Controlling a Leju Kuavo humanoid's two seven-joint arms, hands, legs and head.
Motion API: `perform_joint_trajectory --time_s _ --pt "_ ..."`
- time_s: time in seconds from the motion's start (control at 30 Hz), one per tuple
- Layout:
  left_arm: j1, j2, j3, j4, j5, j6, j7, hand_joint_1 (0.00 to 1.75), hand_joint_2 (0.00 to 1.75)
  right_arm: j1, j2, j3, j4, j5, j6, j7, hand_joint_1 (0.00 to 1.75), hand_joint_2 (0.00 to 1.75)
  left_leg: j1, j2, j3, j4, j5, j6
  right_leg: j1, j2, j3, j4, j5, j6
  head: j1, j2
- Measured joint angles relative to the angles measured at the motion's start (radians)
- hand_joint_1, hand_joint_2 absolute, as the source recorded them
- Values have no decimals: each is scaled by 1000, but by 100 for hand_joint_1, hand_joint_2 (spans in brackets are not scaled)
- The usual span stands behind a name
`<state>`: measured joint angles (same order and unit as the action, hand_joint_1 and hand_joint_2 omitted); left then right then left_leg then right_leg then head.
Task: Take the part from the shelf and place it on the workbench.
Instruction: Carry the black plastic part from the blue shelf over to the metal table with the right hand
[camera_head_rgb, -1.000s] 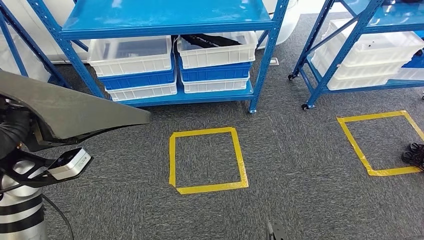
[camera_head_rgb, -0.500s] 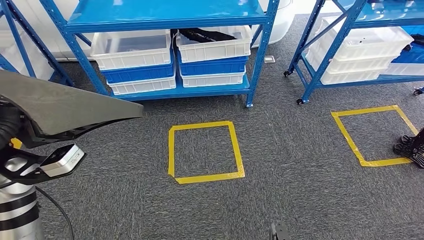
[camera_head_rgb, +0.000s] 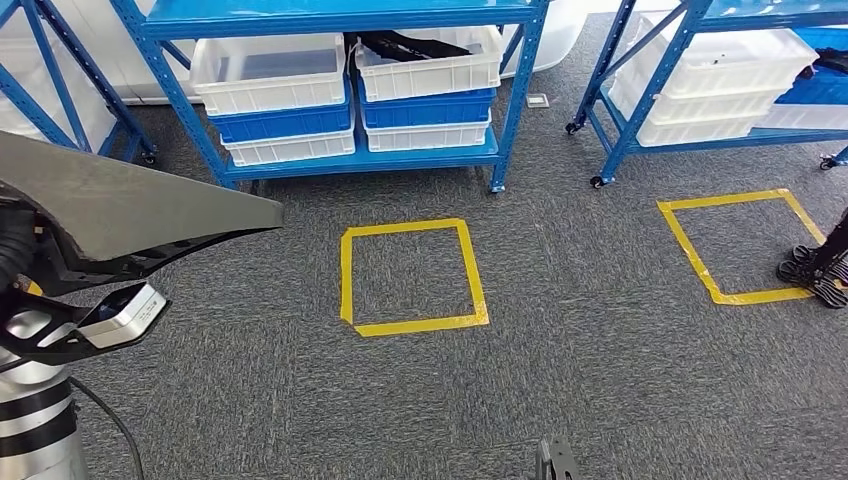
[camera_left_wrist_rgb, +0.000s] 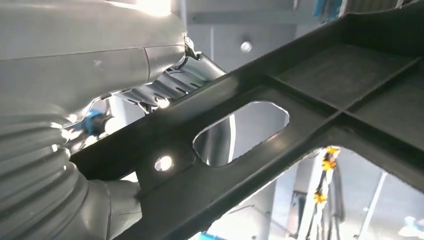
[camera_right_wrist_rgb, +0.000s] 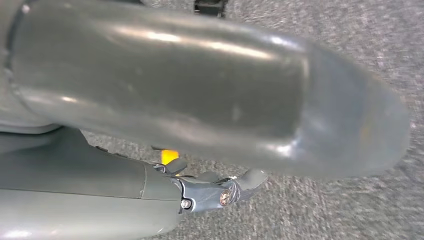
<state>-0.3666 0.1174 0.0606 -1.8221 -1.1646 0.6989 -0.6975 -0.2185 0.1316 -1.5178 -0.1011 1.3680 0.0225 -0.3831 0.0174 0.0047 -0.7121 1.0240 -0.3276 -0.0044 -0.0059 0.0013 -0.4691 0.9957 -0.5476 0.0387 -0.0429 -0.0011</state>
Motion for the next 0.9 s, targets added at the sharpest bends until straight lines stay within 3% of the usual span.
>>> perform_joint_trajectory --time_s 0.07,0.1,0.13,0.2,0.23,0.27,0.3,0.37,0.43,0.5,0.57,0.6,0.67,0.73,0.77,0.8,0.83,0.9 --pt "-1 3 0 0 0 0 0 175 175 1 1 -5 0 5 0 -1 0 0 2 0 -2 -8 9 -12 -5 -1 -13 -5 16 -17 -2 0" --pt "-2 4 1 0 0 0 0 175 175 2 1 -8 0 7 0 -1 0 0 4 -1 -8 6 -16 -16 -8 -2 -19 -6 28 -27 -4 0" --pt "-4 6 1 0 -2 0 0 175 175 2 2 -10 0 8 0 -2 0 0 5 -2 -18 42 -62 -19 -12 -4 -27 -7 40 -37 -6 0" --pt "-6 9 2 0 -4 0 0 175 175 1 3 -13 0 10 0 -3 0 0 6 -4 -44 165 -173 -23 -10 -5 -48 -5 63 -48 -8 0" --pt "-5 10 2 0 -6 0 0 175 175 1 3 -15 0 11 0 -3 0 0 6 -5 -52 231 -202 -26 -9 -6 -62 -4 74 -49 -9 0" --pt "-5 11 2 0 -6 0 0 175 175 1 3 -16 0 11 0 -3 0 0 6 -5 -50 275 -206 -28 -8 -6 -76 -2 84 -48 -9 0" --pt "-5 11 2 1 -6 0 0 175 175 1 3 -18 0 11 0 -3 0 0 7 -5 -35 289 -190 -30 -7 -6 -89 1 92 -46 -8 0" --pt "-6 11 2 0 -6 0 0 175 175 1 3 -21 0 12 0 -4 0 0 10 -5 48 211 -150 -31 -9 -6 -113 13 103 -38 -9 0" --pt "-8 11 2 0 -4 0 0 175 175 1 3 -22 0 13 1 -5 0 0 9 -8 139 88 -156 -30 -5 -5 -132 27 110 -28 -8 0" --pt "-10 12 1 -1 -4 0 0 175 175 1 3 -22 0 14 2 -7 0 0 2 -12 167 31 -176 -23 -3 -4 -147 34 122 -13 -8 0" --pt "-12 12 1 -1 -7 0 0 175 175 2 3 -23 0 14 5 -7 0 0 1 -11 152 20 -168 -5 -3 -4 -163 39 127 2 -7 0" --pt "-13 12 1 -1 -8 0 0 175 175 2 3 -23 0 14 6 -7 0 0 1 -9 142 17 -160 8 -4 -3 -177 54 112 3 -5 0" --pt "-15 12 1 -1 -10 0 0 175 175 2 3 -24 0 14 8 -7 0 0 2 -6 117 15 -138 27 -5 -3 -211 133 41 -5 -1 0" --pt "-15 12 2 0 -11 0 0 175 175 2 3 -24 0 14 10 -7 0 0 1 -5 88 15 -116 34 -5 -3 -242 259 -29 -9 2 0" --pt "-15 12 2 0 -11 0 0 175 175 2 4 -24 0 14 10 -7 0 0 0 -5 73 15 -104 34 -5 -3 -246 305 -39 -5 2 0" --pt "-15 12 2 0 -11 0 0 175 175 2 4 -25 0 14 11 -7 0 0 -1 -5 59 16 -92 33 -5 -3 -236 321 -30 3 2 0" --pt "-15 12 2 0 -11 0 0 175 175 2 4 -26 0 14 11 -7 0 0 -1 -5 45 16 -81 32 -5 -3 -210 302 -8 11 2 0" --pt "-15 12 2 0 -11 0 0 175 175 -1 3 -28 0 12 11 -7 0 0 -3 -6 22 16 -59 26 -2 -3 -112 180 22 12 2 0"
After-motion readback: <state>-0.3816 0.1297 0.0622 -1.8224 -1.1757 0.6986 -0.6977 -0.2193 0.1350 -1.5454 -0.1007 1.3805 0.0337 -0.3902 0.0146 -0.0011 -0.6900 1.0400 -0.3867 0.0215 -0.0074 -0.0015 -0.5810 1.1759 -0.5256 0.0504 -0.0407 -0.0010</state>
